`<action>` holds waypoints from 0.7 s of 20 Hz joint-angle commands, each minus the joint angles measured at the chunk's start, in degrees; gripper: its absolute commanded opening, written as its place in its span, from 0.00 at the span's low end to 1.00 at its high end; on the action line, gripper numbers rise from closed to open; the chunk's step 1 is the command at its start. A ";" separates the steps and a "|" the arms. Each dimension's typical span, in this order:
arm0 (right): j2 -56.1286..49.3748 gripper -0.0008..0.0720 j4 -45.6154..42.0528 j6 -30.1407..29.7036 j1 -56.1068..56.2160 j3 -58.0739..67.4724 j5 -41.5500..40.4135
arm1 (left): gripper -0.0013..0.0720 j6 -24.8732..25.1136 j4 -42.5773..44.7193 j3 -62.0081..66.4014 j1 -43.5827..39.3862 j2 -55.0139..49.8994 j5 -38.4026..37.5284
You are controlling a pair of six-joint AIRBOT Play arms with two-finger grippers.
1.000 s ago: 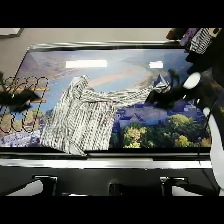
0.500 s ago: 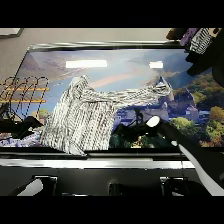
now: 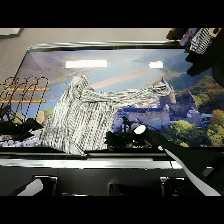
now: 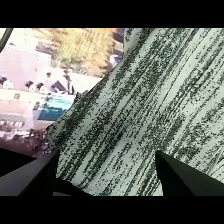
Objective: Fold the clothes and pants, and hang the long-sleeved shirts on hangers.
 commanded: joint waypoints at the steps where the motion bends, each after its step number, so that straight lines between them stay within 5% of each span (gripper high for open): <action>1: 4.46 0.05 -6.49 4.72 -5.84 0.00 1.44 | 0.96 1.84 -0.35 -0.90 3.17 0.02 -0.96; 5: 13.22 0.05 -17.66 10.05 -17.14 0.00 6.82 | 0.96 3.63 -2.75 -7.10 4.72 -1.79 0.52; 14: 15.69 0.05 -18.14 10.82 -18.03 -0.02 9.11 | 0.95 3.74 -5.16 -10.95 -5.51 -5.75 4.59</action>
